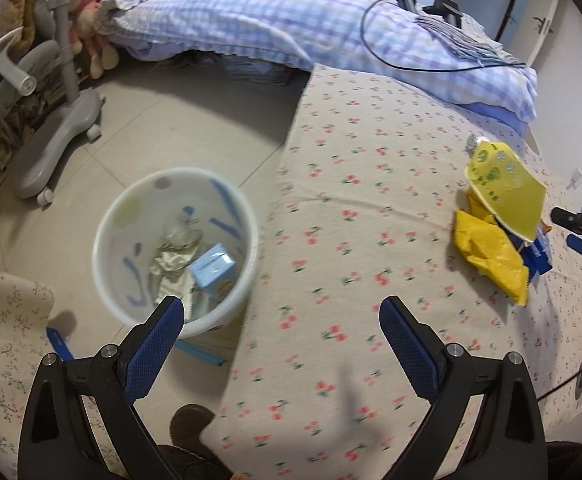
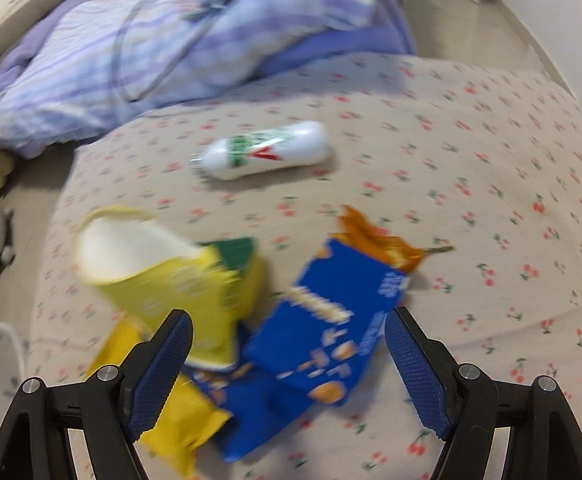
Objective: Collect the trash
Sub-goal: 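Grasp the blue biscuit box with the right tool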
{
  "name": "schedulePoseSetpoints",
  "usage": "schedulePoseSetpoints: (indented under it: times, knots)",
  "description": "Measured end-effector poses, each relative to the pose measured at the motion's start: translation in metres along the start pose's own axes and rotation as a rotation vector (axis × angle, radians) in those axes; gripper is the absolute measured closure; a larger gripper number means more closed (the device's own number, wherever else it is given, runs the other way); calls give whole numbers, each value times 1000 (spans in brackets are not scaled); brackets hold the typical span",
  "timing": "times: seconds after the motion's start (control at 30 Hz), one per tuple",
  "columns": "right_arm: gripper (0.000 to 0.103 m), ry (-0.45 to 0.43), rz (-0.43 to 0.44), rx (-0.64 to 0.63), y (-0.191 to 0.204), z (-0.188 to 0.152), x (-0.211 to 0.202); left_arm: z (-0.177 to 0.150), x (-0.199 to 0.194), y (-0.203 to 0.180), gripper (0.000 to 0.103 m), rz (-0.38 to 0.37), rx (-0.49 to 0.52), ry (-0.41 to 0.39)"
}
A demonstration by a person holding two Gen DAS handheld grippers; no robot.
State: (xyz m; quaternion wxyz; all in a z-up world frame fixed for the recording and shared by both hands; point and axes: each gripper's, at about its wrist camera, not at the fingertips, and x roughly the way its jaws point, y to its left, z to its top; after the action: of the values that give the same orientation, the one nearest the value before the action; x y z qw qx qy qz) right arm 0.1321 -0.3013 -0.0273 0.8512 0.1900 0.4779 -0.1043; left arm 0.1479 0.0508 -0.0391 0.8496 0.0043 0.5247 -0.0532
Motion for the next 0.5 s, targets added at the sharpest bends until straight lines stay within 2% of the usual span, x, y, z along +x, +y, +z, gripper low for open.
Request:
schedulePoseSetpoints:
  times: [0.43, 0.5]
  knots:
    - [21, 97, -37, 139, -22, 7, 55, 18, 18, -45, 4, -20, 37, 29]
    - [26, 106, -43, 133, -22, 4, 57, 20, 22, -52, 4, -25, 42, 37]
